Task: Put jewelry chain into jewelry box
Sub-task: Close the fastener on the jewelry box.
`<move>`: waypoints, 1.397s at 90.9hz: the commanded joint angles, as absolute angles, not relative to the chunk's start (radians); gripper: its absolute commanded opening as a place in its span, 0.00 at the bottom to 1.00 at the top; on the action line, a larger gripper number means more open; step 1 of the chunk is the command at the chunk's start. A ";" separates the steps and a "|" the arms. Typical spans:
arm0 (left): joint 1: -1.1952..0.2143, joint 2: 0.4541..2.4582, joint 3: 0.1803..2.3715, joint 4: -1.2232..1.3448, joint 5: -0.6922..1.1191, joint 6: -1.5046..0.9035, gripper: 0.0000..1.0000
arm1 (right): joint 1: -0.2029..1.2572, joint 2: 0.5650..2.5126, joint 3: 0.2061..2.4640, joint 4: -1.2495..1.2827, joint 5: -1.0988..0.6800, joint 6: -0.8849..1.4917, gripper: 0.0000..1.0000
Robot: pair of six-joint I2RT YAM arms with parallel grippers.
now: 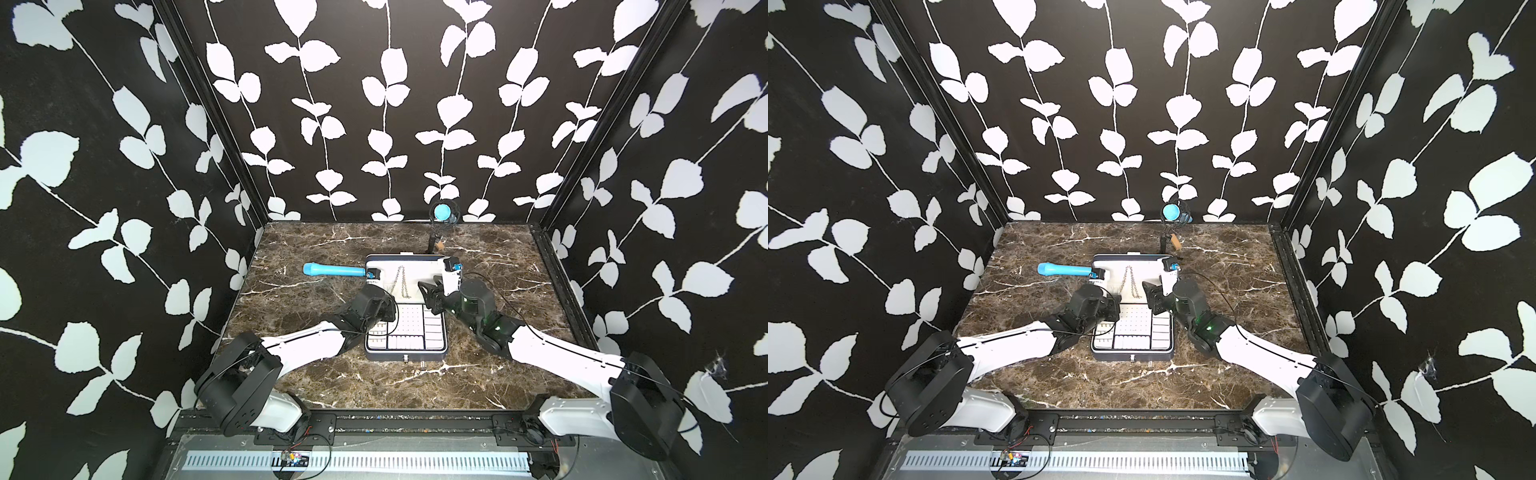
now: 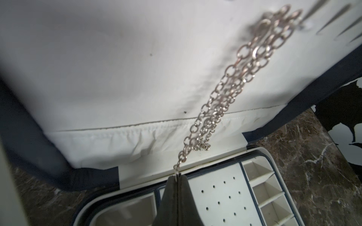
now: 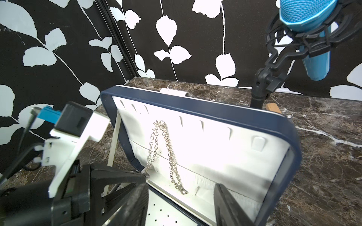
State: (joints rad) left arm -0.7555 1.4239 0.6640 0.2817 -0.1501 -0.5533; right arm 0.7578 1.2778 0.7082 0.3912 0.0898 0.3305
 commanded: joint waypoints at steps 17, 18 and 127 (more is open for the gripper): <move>-0.762 1.455 0.698 0.263 -0.160 -0.531 0.00 | 0.752 1.264 0.696 0.429 0.101 0.323 0.56; -0.761 1.456 0.698 0.263 -0.160 -0.532 0.00 | 0.752 1.264 0.696 0.429 0.101 0.322 0.56; -0.763 1.030 0.662 -0.075 -0.231 -0.507 0.50 | 0.752 1.124 0.919 -0.107 -0.044 -0.014 0.69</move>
State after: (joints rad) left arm -0.7578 1.1591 0.6849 0.0765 -0.1822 -0.5228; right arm 0.7570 1.1454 0.7723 0.1539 0.0330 0.1638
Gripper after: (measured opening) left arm 0.475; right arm 0.678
